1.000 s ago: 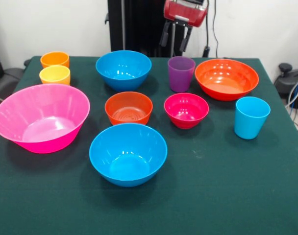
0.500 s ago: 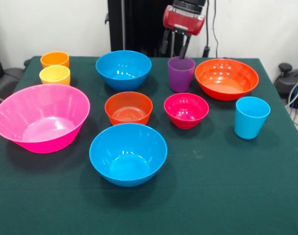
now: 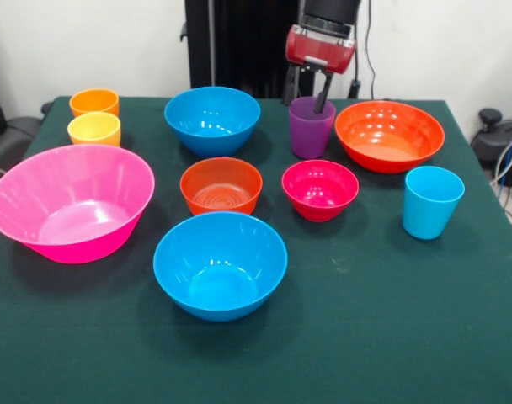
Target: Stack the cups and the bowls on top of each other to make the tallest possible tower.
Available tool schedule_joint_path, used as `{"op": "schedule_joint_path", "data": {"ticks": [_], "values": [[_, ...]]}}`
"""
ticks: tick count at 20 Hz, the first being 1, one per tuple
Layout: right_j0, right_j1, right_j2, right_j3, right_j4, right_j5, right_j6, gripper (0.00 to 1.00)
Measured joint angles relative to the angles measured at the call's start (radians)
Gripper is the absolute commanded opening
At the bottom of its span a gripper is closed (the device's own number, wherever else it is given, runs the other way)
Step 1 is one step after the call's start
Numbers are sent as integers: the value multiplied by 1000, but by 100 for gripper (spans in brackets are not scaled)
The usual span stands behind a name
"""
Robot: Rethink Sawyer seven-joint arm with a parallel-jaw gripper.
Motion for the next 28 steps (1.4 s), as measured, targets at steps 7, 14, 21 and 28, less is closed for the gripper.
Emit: {"op": "schedule_joint_path", "data": {"ticks": [7,14,21,28], "values": [[-29,33,-1,-4,1,-74,0,100],[-70,102,5,-44,1,-158,0,100],[-76,136,20,-76,1,-182,0,100],[-66,145,23,-77,10,-205,6,100]]}}
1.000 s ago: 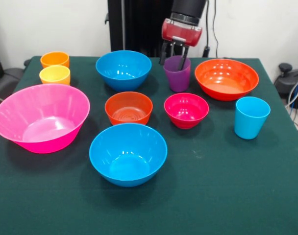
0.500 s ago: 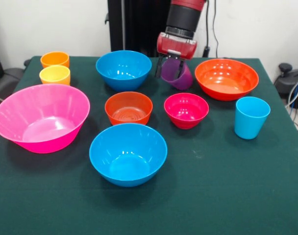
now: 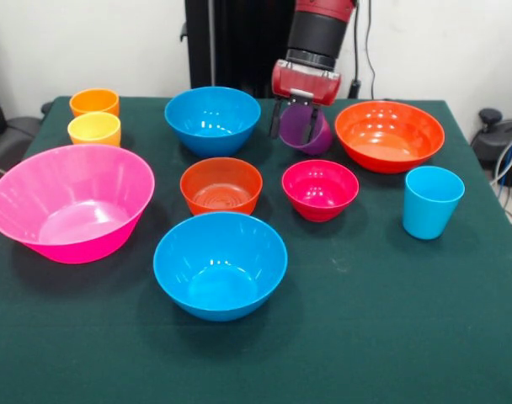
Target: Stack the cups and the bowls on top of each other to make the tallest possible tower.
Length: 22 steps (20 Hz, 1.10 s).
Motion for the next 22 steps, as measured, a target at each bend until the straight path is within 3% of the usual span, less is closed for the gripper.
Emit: {"op": "schedule_joint_path", "data": {"ticks": [12,13,22], "values": [[68,16,2,68,93,-55,106,100],[71,18,2,74,95,-55,118,0],[199,19,-21,149,207,-69,215,0]]}}
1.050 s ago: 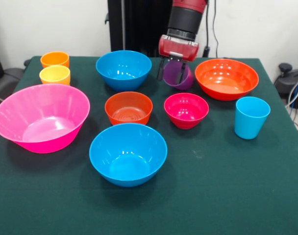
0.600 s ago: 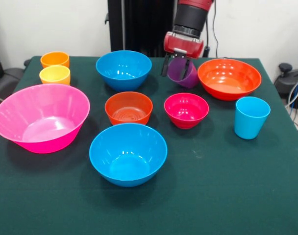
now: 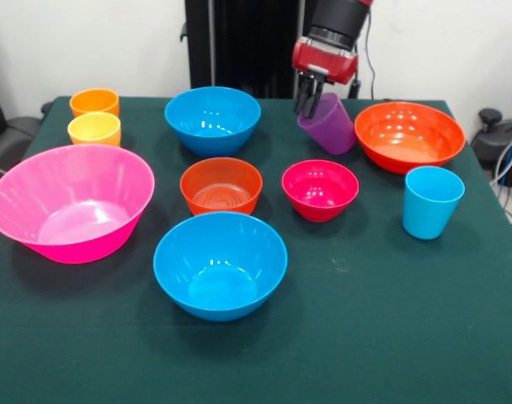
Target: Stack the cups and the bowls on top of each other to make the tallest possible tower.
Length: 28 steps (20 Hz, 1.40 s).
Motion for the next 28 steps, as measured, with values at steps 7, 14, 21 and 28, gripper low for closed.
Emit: {"op": "schedule_joint_path", "data": {"ticks": [7,14,21,28], "values": [[39,0,0,24,20,0,55,0],[53,0,0,31,20,0,68,0],[57,-2,1,31,30,0,69,0],[93,-82,10,28,67,61,69,100]]}}
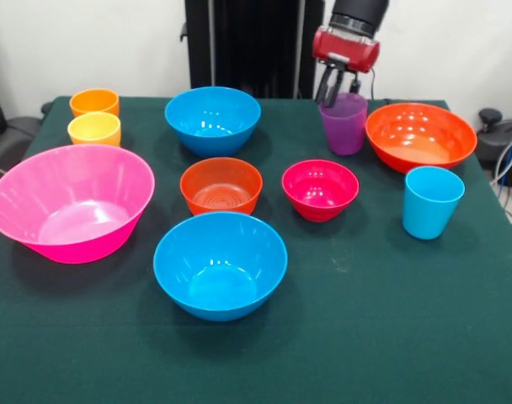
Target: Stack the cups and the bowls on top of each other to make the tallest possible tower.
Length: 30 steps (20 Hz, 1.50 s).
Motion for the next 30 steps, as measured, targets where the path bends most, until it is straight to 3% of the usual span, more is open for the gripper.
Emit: {"op": "schedule_joint_path", "data": {"ticks": [8,14,30], "values": [[59,-45,12,-17,25,70,0,100],[57,-57,43,-34,26,85,0,100],[15,47,54,-171,17,85,0,100]]}}
